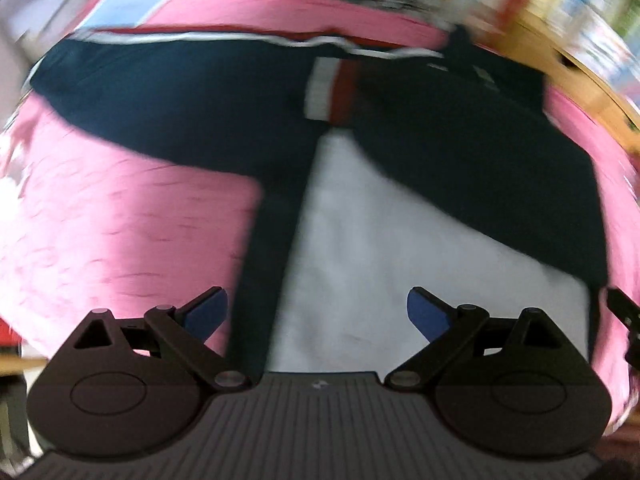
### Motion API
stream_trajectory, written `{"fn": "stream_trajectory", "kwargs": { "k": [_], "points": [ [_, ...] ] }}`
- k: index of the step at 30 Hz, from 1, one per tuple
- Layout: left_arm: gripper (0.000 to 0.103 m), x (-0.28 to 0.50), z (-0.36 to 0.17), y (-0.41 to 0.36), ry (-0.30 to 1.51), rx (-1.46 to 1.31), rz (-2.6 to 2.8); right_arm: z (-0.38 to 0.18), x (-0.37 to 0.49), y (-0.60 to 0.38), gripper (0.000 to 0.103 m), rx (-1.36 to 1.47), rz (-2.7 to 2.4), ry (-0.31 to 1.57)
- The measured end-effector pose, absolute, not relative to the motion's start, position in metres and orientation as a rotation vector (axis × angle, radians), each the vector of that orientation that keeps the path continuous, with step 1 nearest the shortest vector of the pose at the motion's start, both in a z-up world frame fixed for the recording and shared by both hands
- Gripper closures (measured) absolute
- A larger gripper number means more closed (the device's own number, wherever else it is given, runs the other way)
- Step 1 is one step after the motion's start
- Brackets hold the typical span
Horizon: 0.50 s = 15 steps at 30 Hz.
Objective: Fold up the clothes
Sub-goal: 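Move the left tool toward the other navy sleeve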
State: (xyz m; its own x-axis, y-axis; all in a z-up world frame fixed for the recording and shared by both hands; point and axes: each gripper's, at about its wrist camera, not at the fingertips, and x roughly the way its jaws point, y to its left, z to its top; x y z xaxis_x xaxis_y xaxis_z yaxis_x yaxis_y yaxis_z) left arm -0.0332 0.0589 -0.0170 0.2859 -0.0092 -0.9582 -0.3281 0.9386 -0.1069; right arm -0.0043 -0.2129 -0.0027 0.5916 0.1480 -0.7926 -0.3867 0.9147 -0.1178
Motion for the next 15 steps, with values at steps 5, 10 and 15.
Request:
{"fn": "stream_trajectory", "kwargs": {
  "k": [5, 10, 15],
  "points": [
    [0.004, -0.037, -0.013, 0.001, 1.266, -0.270, 0.169, 0.003, -0.024, -0.237, 0.005, -0.322, 0.381, 0.865],
    [0.004, -0.040, -0.009, -0.016, 1.250, -0.263, 0.205, 0.004, -0.026, -0.244, 0.005, -0.309, 0.436, 0.858],
    [0.004, -0.040, -0.005, 0.038, 1.206, -0.362, 0.324, 0.005, -0.021, -0.232, 0.005, -0.311, 0.456, 0.858]
  ]
}}
